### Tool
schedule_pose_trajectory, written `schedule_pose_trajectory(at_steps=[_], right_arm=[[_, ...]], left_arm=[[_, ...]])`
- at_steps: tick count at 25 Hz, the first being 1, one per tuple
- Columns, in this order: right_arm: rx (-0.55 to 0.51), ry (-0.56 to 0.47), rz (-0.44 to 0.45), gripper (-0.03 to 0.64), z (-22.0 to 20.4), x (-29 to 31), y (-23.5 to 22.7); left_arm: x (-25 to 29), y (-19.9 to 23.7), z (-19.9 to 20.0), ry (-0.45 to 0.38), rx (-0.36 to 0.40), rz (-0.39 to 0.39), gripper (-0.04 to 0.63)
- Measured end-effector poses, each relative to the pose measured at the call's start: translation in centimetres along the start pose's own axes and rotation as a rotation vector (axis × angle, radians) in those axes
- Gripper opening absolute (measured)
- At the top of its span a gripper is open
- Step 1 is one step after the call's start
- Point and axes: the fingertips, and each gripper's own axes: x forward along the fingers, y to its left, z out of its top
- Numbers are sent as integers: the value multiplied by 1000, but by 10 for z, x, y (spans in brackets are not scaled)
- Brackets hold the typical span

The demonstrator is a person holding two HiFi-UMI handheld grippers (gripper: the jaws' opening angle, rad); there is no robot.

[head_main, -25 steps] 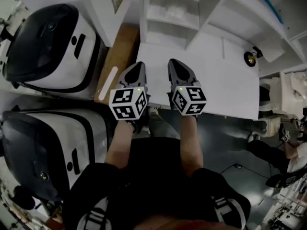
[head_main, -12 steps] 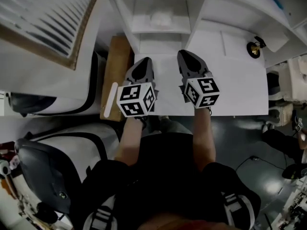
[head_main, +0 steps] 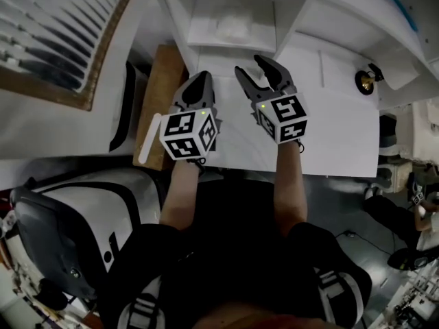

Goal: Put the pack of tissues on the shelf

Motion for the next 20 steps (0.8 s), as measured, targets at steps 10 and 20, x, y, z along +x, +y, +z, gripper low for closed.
schedule_pose_trajectory(at_steps=[10,20], right_arm=[[-192,78,-51,259,13,42,-22],[-214,149,-111,282,9,84,-40]], left_arm=[[3,14,2,-27,-24,50,11],[9,31,3,-11,-36,86,11]])
